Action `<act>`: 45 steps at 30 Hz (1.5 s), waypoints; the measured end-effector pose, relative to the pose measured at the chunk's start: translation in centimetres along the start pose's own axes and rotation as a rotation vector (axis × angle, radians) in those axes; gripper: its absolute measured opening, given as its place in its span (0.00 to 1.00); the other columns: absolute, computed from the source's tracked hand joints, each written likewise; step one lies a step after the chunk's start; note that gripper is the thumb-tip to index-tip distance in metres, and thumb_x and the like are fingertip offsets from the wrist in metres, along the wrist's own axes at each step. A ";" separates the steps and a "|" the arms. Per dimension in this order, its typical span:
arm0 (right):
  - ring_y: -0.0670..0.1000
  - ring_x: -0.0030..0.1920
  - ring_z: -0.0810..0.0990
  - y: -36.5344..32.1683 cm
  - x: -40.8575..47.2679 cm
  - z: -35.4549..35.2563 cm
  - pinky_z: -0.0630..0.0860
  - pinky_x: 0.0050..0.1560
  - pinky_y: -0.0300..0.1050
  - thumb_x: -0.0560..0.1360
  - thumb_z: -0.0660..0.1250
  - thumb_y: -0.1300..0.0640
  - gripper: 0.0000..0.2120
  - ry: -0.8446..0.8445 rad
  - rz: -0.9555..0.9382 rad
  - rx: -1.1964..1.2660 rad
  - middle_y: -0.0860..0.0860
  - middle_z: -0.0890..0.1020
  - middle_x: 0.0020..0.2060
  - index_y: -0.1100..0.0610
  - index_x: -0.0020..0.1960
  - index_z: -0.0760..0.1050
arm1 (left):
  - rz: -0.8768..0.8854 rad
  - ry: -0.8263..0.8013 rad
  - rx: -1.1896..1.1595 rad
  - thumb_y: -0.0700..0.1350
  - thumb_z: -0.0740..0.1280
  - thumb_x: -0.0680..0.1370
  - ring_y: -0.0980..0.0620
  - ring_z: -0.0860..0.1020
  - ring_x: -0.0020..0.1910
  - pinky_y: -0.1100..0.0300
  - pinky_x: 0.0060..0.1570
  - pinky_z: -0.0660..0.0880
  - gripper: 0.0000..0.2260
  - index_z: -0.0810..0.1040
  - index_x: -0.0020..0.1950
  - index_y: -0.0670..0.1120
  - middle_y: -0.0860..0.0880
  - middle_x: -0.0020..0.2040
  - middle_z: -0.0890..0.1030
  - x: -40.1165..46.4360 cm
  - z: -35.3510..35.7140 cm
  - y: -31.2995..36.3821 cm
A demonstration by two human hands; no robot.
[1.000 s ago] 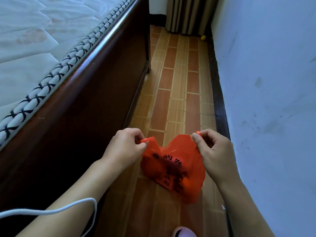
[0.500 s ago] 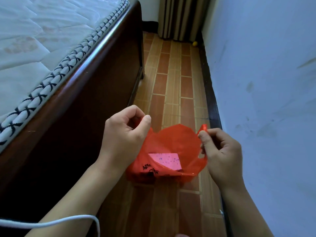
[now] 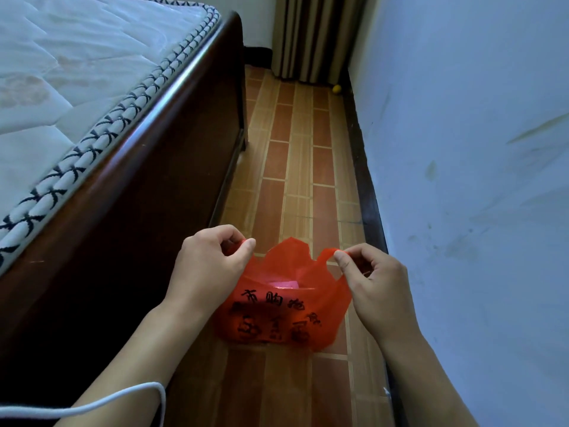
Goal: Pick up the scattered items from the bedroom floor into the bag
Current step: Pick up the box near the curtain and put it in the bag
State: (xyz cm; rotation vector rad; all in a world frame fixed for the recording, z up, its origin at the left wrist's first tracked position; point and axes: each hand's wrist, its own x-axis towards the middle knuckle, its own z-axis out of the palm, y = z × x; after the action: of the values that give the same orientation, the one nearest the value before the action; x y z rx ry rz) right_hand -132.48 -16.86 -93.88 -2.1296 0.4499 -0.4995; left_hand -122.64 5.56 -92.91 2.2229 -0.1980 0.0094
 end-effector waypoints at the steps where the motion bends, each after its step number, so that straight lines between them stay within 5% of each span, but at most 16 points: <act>1: 0.45 0.39 0.84 -0.3 0.4 -0.1 0.78 0.38 0.35 0.81 0.71 0.52 0.08 -0.004 0.004 -0.001 0.43 0.84 0.34 0.48 0.42 0.84 | -0.006 0.004 -0.009 0.52 0.75 0.78 0.55 0.81 0.31 0.57 0.32 0.77 0.12 0.82 0.36 0.52 0.53 0.30 0.81 0.2 -0.1 0.1; 8: 0.47 0.41 0.84 -5.3 1.9 -2.5 0.78 0.39 0.33 0.82 0.69 0.54 0.10 -0.053 0.056 0.052 0.46 0.85 0.36 0.51 0.43 0.83 | -0.054 -0.024 -0.112 0.50 0.75 0.78 0.57 0.80 0.31 0.66 0.32 0.72 0.12 0.83 0.35 0.52 0.55 0.30 0.82 0.3 -2.5 4.0; 23: 0.43 0.38 0.79 -35.4 4.9 -24.4 0.75 0.40 0.32 0.84 0.65 0.54 0.10 -0.022 0.165 0.149 0.41 0.82 0.36 0.51 0.44 0.78 | -0.022 -0.102 -0.161 0.49 0.73 0.79 0.52 0.83 0.36 0.45 0.38 0.81 0.09 0.83 0.39 0.51 0.54 0.34 0.84 -1.6 -25.3 32.7; 31: 0.44 0.42 0.82 -54.5 4.2 -36.6 0.79 0.41 0.34 0.81 0.62 0.45 0.12 0.011 0.165 0.206 0.42 0.83 0.38 0.52 0.47 0.79 | 0.044 0.046 -0.139 0.45 0.75 0.78 0.54 0.83 0.35 0.46 0.40 0.81 0.09 0.83 0.39 0.53 0.57 0.33 0.83 -4.5 -41.5 48.9; 35: 0.45 0.41 0.82 -61.7 2.9 -41.0 0.79 0.41 0.36 0.83 0.65 0.50 0.09 0.024 0.136 0.207 0.45 0.83 0.38 0.51 0.47 0.79 | 0.134 0.157 -0.076 0.44 0.76 0.77 0.57 0.82 0.34 0.50 0.40 0.81 0.08 0.83 0.39 0.53 0.58 0.33 0.83 -6.6 -48.4 54.7; 45: 0.43 0.39 0.82 -71.6 -2.7 -47.5 0.78 0.40 0.32 0.83 0.68 0.54 0.08 0.079 -0.016 0.144 0.45 0.83 0.36 0.53 0.46 0.80 | 0.190 0.310 -0.024 0.45 0.76 0.77 0.58 0.83 0.37 0.53 0.43 0.81 0.06 0.85 0.41 0.48 0.56 0.34 0.84 -13.6 -58.4 60.2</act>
State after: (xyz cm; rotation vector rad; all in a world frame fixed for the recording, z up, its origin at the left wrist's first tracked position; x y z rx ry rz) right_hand -149.09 -8.50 -9.97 -1.9821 0.4286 -0.6081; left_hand -141.12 17.23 -10.83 2.1383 -0.2353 0.4492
